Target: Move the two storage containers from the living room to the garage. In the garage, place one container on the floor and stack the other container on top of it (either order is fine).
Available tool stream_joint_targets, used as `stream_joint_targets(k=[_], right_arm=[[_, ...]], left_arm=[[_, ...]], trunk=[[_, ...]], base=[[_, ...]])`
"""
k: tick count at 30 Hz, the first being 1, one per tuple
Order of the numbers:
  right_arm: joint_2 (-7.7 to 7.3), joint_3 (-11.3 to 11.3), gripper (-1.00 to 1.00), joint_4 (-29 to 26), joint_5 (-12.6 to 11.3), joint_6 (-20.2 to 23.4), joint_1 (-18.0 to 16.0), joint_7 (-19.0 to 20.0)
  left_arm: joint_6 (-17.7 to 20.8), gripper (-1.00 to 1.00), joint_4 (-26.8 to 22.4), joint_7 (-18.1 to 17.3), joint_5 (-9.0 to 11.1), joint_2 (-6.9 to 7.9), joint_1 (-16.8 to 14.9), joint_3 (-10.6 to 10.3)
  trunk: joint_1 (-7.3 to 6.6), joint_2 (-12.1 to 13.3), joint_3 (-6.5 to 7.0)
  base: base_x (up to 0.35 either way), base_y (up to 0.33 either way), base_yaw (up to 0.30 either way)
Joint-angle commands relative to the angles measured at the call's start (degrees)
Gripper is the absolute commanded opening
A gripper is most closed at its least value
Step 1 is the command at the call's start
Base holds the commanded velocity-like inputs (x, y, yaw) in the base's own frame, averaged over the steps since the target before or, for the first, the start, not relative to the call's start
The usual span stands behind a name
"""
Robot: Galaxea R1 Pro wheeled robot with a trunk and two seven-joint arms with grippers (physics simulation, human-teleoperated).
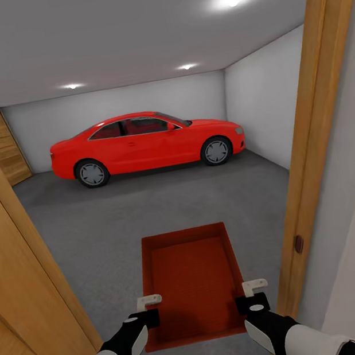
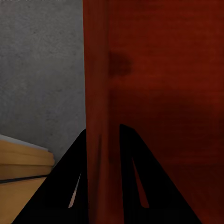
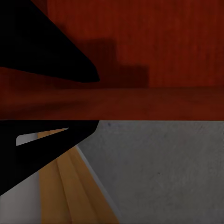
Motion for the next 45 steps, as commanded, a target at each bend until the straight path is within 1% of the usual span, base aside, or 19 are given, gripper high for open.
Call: stream_joint_targets(k=[1, 45], right_arm=[[-0.04, -0.6, -1.00, 0.8, -1.5, -0.1, 0.0, -0.4], [-0.04, -0.6, -1.00, 0.8, -1.5, -0.1, 0.0, -0.4]], left_arm=[[0.3, -1.00, -0.7, 0.5, -1.0, 0.96, 0.0, 2.3], [0.3, -1.00, -0.7, 0.6, -1.0, 0.96, 0.0, 2.3]], trunk=[[0.03, -0.1, -0.12], [0.03, -0.1, -0.12]], base=[[0.000, 0.000, 0.000], [0.000, 0.000, 0.000]])
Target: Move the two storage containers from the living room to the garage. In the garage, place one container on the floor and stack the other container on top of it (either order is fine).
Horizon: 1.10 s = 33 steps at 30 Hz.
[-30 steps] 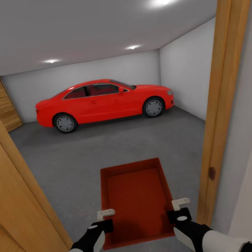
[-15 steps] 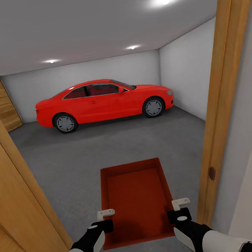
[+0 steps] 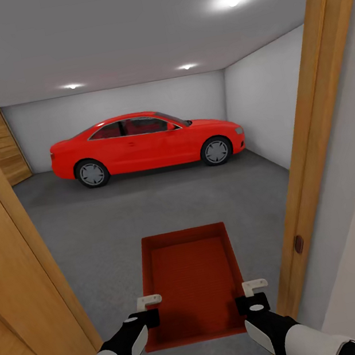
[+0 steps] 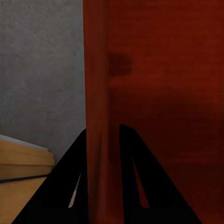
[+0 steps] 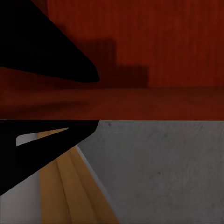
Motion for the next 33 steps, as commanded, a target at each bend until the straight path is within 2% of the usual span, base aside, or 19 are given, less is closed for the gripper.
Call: stream_joint_targets(k=[1, 29, 30, 31, 33], right_arm=[[-0.03, -0.5, -1.00, 0.8, -1.5, -0.1, 0.0, -0.4], [0.00, -0.5, -1.00, 0.8, -1.5, -0.1, -0.1, -0.4], [0.12, 0.2, -1.00, 0.4, -0.9, -0.4, -0.1, -0.4], [0.13, 0.1, -1.00, 0.6, -0.6, -0.5, -0.1, -0.4], [0.13, -0.3, -1.00, 0.5, 0.0, -0.5, -0.1, -0.4]], left_arm=[[0.2, -1.00, -0.6, 0.5, -1.1, 0.96, -0.1, 2.4], [0.2, -1.00, -0.6, 0.6, -1.1, 0.96, -0.1, 2.4], [0.2, -1.00, -0.4, 0.5, 0.3, 0.34, 0.0, 0.3], [0.2, -1.00, -0.5, 0.4, 1.2, 0.60, 0.0, -1.1], [0.2, -1.00, -0.6, 0.4, 2.1, 0.71, 0.0, -2.1]], trunk=[[0.03, -0.1, -0.12], [0.03, -0.1, -0.12], [0.03, -0.1, -0.12], [0.03, -0.1, -0.12], [0.03, -0.1, -0.12]], base=[[0.000, 0.000, 0.000], [0.000, 0.000, 0.000], [0.000, 0.000, 0.000], [0.000, 0.000, 0.000], [0.000, 0.000, 0.000]])
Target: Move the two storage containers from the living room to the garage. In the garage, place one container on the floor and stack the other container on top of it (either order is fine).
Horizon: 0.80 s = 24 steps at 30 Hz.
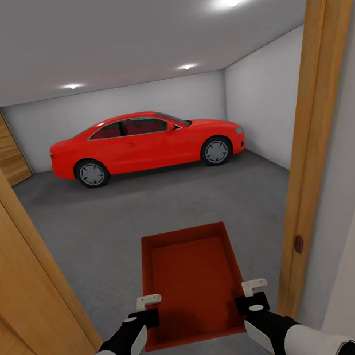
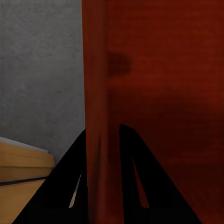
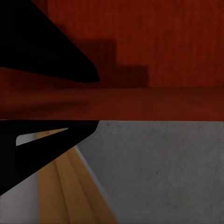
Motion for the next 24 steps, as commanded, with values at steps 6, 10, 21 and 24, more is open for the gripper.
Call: stream_joint_targets(k=[6, 10, 21, 24], right_arm=[[-0.11, 0.3, -1.00, 0.6, -0.5, -0.9, 0.0, -0.4], [-0.21, 1.4, -1.00, 0.6, -2.3, -1.6, 0.0, -0.4], [-0.22, 4.5, -1.00, 0.6, -5.7, -1.7, 0.0, -0.2], [-0.22, 4.7, -1.00, 0.6, -5.9, -1.7, 0.0, -0.2]], left_arm=[[0.4, -1.00, -0.3, 0.6, 1.0, 0.52, -0.1, -1.1], [0.4, -1.00, -0.4, 0.7, 0.4, 0.36, 0.0, -1.2], [0.4, -1.00, -0.4, 0.7, -0.2, 0.28, 0.0, -0.8], [0.4, -1.00, -0.4, 0.7, -0.1, 0.31, 0.0, -0.9]], trunk=[[0.03, -0.1, -0.12], [0.03, -0.1, -0.12], [0.03, -0.1, -0.12], [0.03, -0.1, -0.12]], base=[[0.000, 0.000, 0.000], [0.000, 0.000, 0.000], [0.000, 0.000, 0.038], [0.000, 0.000, 0.203]])
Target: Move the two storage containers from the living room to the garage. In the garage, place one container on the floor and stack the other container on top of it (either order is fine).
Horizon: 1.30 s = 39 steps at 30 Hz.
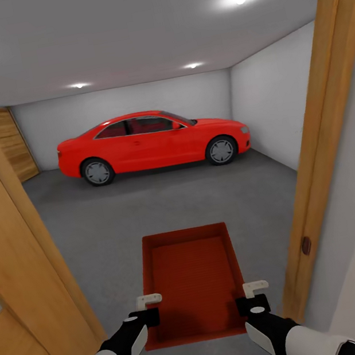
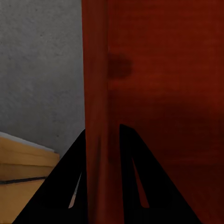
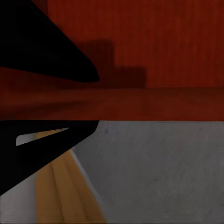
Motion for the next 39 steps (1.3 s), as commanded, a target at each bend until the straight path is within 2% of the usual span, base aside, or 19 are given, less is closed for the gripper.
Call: stream_joint_targets(k=[1, 10, 11, 16, 39], right_arm=[[-0.02, 0.1, -1.00, -0.2, -0.3, 0.0, 0.0, -0.1], [-0.02, 0.2, -1.00, -0.2, -0.4, 0.0, 0.0, -0.2], [-0.02, -4.2, -1.00, -0.2, 3.7, 0.0, -0.1, -0.2], [-0.01, -4.1, -1.00, -0.2, 3.7, -0.1, -0.1, -0.3], [-0.02, -4.1, -1.00, -0.2, 3.8, -0.1, -0.1, -0.3]], left_arm=[[0.4, -1.00, -0.1, 0.6, 0.0, 0.34, 0.0, 0.0], [0.4, -1.00, -0.1, 0.6, 0.4, 0.40, 0.0, -0.4], [0.4, -1.00, -0.1, 0.7, -1.8, 0.69, 0.0, 3.7], [0.4, -1.00, -0.1, 0.7, -1.8, 0.69, 0.0, 3.7], [0.4, -1.00, -0.1, 0.7, -1.8, 0.73, 0.0, 3.7]], trunk=[[0.03, -0.1, -0.13], [0.03, -0.1, -0.13], [0.03, -0.1, -0.13], [0.03, -0.1, -0.13], [0.03, -0.1, -0.13]], base=[[0.000, 0.000, 0.228], [0.000, 0.000, 0.119], [0.006, 0.000, 0.014], [0.135, 0.000, 0.005], [0.320, 0.000, 0.000]])
